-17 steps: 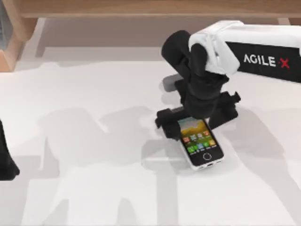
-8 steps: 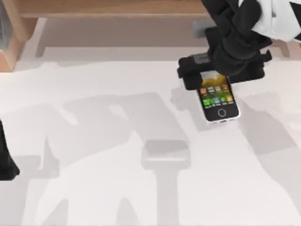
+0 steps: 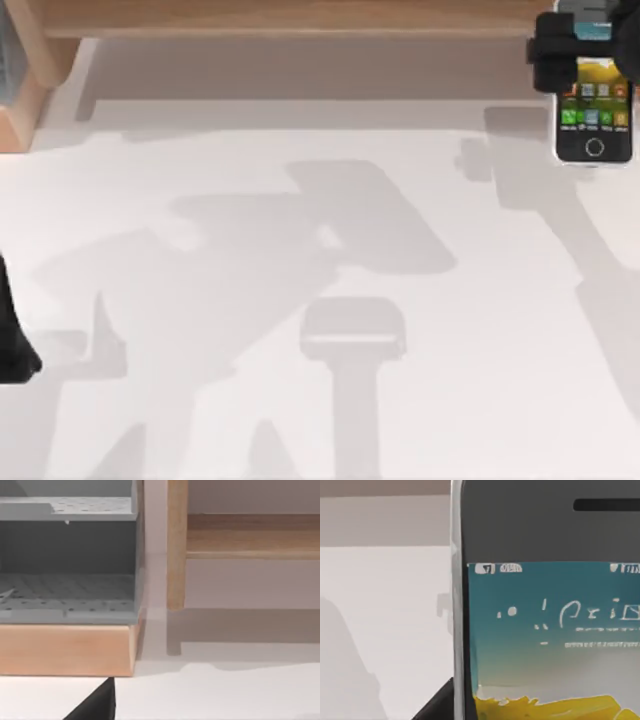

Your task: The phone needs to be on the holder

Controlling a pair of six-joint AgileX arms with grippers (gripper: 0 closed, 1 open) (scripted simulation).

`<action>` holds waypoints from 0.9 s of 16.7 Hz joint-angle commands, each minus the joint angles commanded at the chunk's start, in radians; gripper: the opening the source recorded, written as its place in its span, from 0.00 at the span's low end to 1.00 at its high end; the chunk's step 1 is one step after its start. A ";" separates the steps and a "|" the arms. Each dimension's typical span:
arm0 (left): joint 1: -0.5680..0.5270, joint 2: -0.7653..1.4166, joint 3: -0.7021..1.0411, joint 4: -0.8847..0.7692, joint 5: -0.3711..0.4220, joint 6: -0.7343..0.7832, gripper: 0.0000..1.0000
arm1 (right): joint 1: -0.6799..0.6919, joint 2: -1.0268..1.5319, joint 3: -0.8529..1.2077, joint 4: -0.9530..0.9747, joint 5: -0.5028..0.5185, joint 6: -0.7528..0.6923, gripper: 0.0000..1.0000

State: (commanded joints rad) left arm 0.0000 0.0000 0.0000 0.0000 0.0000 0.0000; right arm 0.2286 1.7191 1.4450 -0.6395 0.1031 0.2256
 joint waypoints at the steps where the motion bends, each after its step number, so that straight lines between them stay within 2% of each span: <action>1: 0.000 0.000 0.000 0.000 0.000 0.000 1.00 | -0.036 -0.030 -0.035 0.042 0.006 -0.007 0.00; 10: 0.000 0.000 0.000 0.000 0.000 0.000 1.00 | -0.361 -0.239 -0.410 0.501 0.044 -0.092 0.00; 15: 0.000 0.000 0.000 0.000 0.000 0.000 1.00 | -0.498 -0.297 -0.594 0.733 0.051 -0.135 0.00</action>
State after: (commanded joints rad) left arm 0.0000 0.0000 0.0000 0.0000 0.0000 0.0000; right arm -0.2696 1.4218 0.8509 0.0938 0.1537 0.0909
